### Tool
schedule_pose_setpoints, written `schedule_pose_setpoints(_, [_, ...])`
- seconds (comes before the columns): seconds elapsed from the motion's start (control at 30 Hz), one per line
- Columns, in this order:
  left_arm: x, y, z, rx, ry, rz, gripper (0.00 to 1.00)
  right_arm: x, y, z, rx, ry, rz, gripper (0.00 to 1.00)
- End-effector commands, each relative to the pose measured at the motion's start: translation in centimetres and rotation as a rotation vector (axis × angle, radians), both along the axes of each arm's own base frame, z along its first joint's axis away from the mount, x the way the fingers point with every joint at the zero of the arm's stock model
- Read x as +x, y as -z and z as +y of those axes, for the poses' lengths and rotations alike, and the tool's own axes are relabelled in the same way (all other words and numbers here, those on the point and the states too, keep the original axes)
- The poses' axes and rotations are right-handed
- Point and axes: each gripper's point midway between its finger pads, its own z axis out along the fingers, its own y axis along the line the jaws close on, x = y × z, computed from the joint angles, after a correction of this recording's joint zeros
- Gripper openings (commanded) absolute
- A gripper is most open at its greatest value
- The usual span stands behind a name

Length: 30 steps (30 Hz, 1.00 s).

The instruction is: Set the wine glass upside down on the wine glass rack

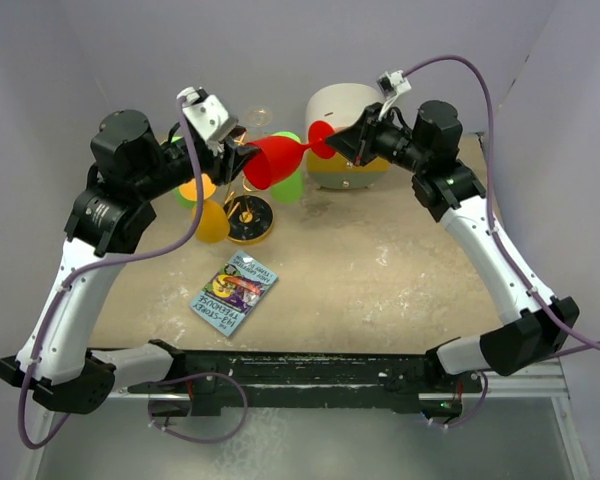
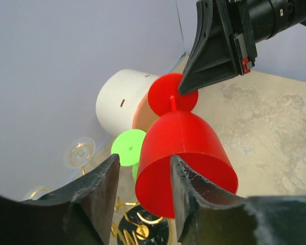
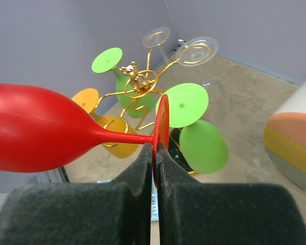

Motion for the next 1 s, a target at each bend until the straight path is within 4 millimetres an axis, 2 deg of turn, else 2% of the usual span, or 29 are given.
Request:
schedule_pose_setpoints(0.0, [-1.5, -1.8, 2.0, 0.015, -0.047, -0.100, 0.57, 0.0, -4.4, -3.5, -0.063, 0.149, -0.198, 0.00])
schedule_pose_setpoints(0.07, [-1.6, -1.5, 3.2, 0.034, -0.100, -0.108, 0.69, 0.5, -4.6, -4.9, -0.116, 0.219, -0.250, 0.00])
schedule_pose_setpoints(0.13, [-1.9, -1.7, 4.5, 0.040, -0.152, -0.121, 0.76, 1.3, -5.0, -6.5, -0.201, 0.301, -0.336, 0.00])
schedule_pose_setpoints(0.23, [-2.1, -2.1, 6.8, 0.042, -0.252, -0.133, 0.85, 0.7, -4.5, -6.0, -0.331, 0.238, -0.443, 0.00])
schedule_pose_setpoints(0.37, [-2.1, -2.6, 9.5, 0.029, -0.371, -0.138, 0.99, -0.6, -2.2, -4.0, -0.582, 0.144, -0.582, 0.00])
schedule_pose_setpoints(0.47, [-1.6, -2.8, 11.6, 0.011, -0.472, -0.131, 0.99, -2.4, -1.2, -2.5, -0.707, 0.050, -0.688, 0.00])
schedule_pose_setpoints(0.63, [-0.7, -2.5, 14.7, -0.014, -0.615, -0.107, 0.99, -4.8, -1.2, -0.2, -0.814, -0.063, -0.827, 0.00])
schedule_pose_setpoints(0.97, [1.2, -0.5, 18.2, -0.041, -0.746, -0.045, 0.99, -7.8, -1.3, 7.1, -0.974, -0.148, -0.992, 0.00])
